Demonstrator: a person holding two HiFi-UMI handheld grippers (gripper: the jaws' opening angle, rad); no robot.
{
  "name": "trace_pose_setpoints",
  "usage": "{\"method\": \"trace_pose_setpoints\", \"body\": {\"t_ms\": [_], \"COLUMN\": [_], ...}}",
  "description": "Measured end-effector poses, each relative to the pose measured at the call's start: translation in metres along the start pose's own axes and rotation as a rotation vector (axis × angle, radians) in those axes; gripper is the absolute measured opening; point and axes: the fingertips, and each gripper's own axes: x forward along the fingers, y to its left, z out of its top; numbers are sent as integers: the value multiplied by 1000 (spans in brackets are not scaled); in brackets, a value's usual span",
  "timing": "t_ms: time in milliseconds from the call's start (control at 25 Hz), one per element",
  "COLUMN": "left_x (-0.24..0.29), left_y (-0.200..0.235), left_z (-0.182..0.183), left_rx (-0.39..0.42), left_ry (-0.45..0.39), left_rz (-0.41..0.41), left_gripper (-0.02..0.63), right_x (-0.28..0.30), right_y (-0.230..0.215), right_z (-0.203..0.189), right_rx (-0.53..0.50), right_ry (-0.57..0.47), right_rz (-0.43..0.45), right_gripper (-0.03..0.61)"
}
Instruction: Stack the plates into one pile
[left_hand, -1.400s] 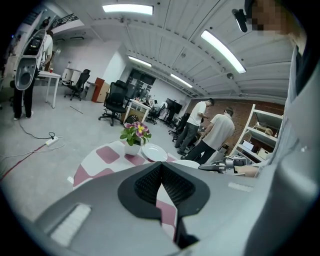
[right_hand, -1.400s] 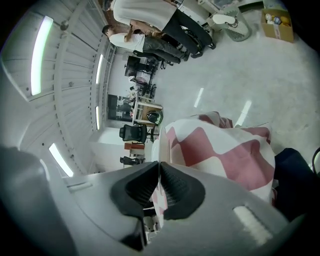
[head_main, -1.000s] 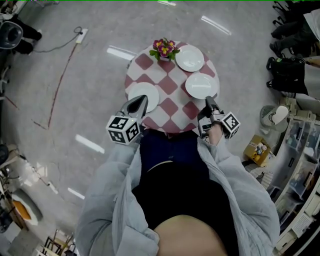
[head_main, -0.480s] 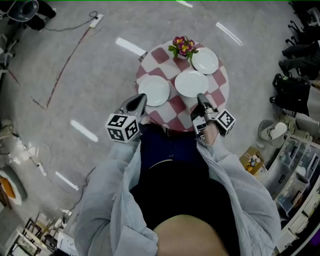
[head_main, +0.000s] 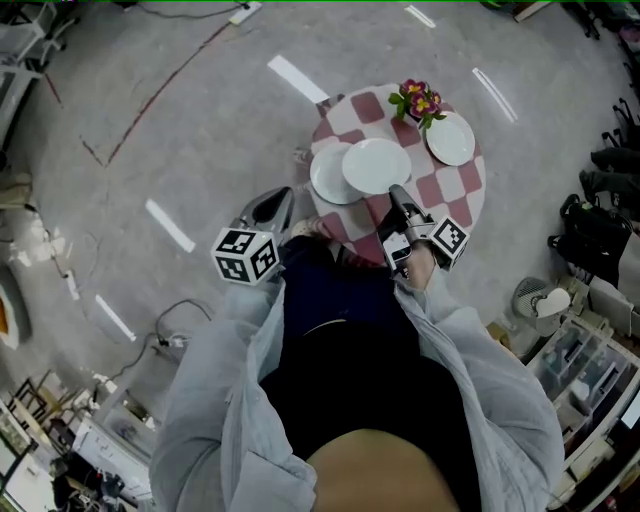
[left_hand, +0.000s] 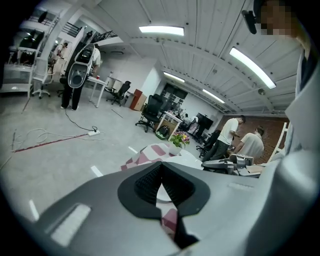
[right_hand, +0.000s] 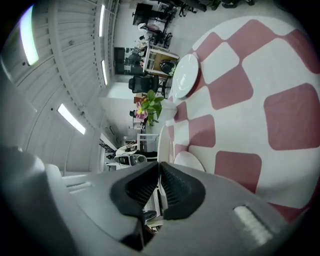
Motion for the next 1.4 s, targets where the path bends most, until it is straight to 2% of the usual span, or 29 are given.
{"method": "trace_pose_setpoints", "body": {"t_ms": [360, 600, 840, 1080, 1400], "left_x": [-38, -59, -73, -65, -61], "left_y": [19, 30, 40, 40, 37], "left_z": [-20, -31, -38, -34, -35], "left_rx": [-87, -120, -144, -147, -144], "left_ry": [-50, -66, -67, -67, -48], "left_rz": [119, 166, 200, 189, 170], "left_gripper": [12, 12, 12, 11, 11], "right_x": [25, 36, 41, 40, 41], "right_y": [-2, -7, -32, -48, -59], "right_z": [-43, -62, -56, -53, -51], "right_rx": [-37, -47, 13, 9, 63], "right_ry": [186, 234, 188, 160, 131], "right_rz": [-11, -28, -110, -203, -231], "right_gripper": [25, 25, 18, 20, 109]}}
